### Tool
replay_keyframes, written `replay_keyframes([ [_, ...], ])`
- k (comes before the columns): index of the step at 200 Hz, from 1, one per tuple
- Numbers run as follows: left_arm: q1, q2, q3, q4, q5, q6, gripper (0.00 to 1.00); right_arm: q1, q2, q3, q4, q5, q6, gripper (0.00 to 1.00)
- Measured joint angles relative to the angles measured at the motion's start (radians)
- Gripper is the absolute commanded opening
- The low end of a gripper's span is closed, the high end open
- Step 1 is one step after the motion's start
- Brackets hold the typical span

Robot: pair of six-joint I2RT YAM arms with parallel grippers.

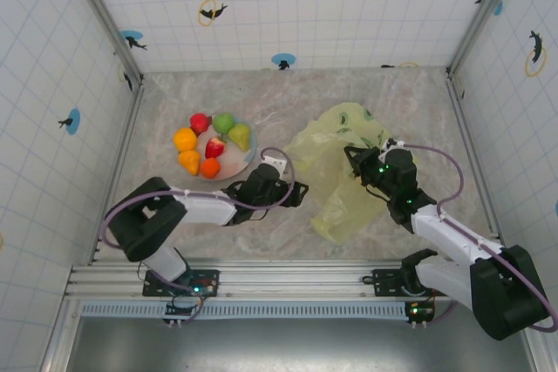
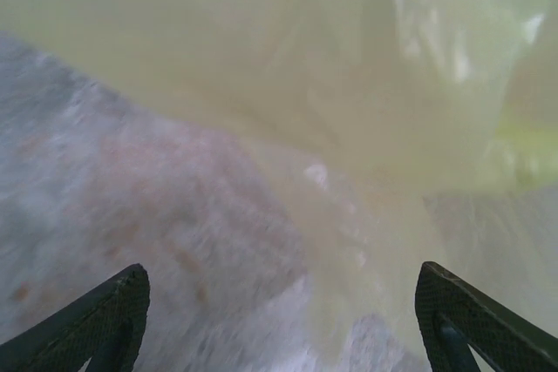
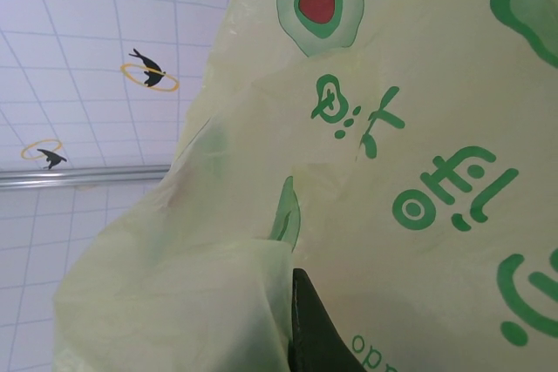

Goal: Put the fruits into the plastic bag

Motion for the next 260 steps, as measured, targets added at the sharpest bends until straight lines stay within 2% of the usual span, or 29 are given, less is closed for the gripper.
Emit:
replay_keyframes([
  [57,0.000,0.183,0.121,0.098,0.077,-0.050,0.45,-0.010,0.000,0.000,0.000,-0.001,-0.003,0.00],
  [89,0.000,0.220,0.141,0.135,0.126,-0.073,0.16,-0.024,0.000,0.000,-0.005,-0.003,-0.029,0.00],
  [113,0.000,0.220,0.155,0.150,0.165,-0.076,0.00,-0.037,0.000,0.018,-0.072,-0.003,-0.113,0.00],
  [150,0.000,0.157,0.151,0.136,0.215,-0.073,0.00,-0.087,-0.001,0.145,-0.297,-0.007,-0.335,0.00],
  [175,0.000,0.018,0.119,0.107,0.263,-0.074,0.00,-0.117,-0.001,0.325,-0.522,0.045,-0.558,0.00],
  [206,0.000,-0.129,0.118,0.072,0.342,-0.082,0.00,-0.120,0.002,0.526,-0.719,0.130,-0.782,0.00],
  [232,0.000,-0.203,0.118,0.040,0.389,-0.094,0.00,-0.120,0.026,0.613,-0.819,0.160,-0.893,0.00],
  [260,0.000,-0.266,0.112,-0.013,0.378,-0.088,0.00,-0.120,0.052,0.624,-0.864,0.165,-0.955,0.00],
])
